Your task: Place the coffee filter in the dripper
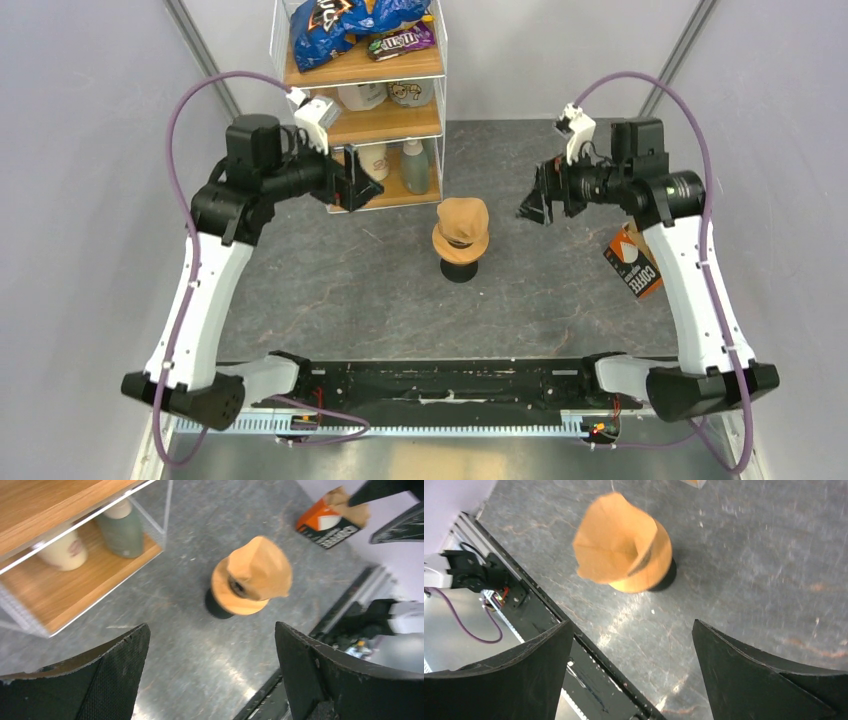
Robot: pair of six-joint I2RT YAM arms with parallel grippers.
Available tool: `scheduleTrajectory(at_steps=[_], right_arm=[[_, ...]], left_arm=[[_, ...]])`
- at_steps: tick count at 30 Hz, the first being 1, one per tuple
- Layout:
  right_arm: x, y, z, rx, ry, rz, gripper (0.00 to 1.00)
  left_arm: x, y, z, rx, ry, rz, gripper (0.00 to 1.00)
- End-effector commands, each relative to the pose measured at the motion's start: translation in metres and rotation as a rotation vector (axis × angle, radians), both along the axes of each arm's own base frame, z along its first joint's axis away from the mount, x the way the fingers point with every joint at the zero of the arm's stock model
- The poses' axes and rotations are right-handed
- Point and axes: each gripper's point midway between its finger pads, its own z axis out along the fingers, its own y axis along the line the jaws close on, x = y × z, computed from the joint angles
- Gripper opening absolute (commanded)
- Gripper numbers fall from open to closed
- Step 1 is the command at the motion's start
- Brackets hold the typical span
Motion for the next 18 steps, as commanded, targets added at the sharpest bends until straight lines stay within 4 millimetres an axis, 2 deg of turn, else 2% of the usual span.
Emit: scheduleTrajectory(at_steps=[1, 5, 9, 14, 18], right_arm=[[0.008, -0.021, -0.040, -0.074, -0.010, -0.114, 0.97], [0.007, -0.035, -0.087, -0.125, 0.029, -0.204, 0.97], [0.016, -0.054, -0.125, -0.208, 0.021, -0.295, 0.97], [0.021, -0.068, -0.146, -0.263, 0.040, -0.363, 0.97], [0.023, -0.068, -0.147, -0.262, 0.048, -0.366, 0.97]], left_arm=[[-0.006, 0.042, -0.053, 0.241, -0.027, 0.097, 0.99], [-0.017, 0.055, -0.099, 0.290, 0.005, 0.133, 0.99], [-0.013, 0.070, -0.137, 0.338, 0.046, 0.227, 0.99], [-0.010, 0.084, -0.170, 0.381, 0.073, 0.306, 0.99], [-0.005, 0.093, -0.179, 0.415, 0.085, 0.351, 0.99]])
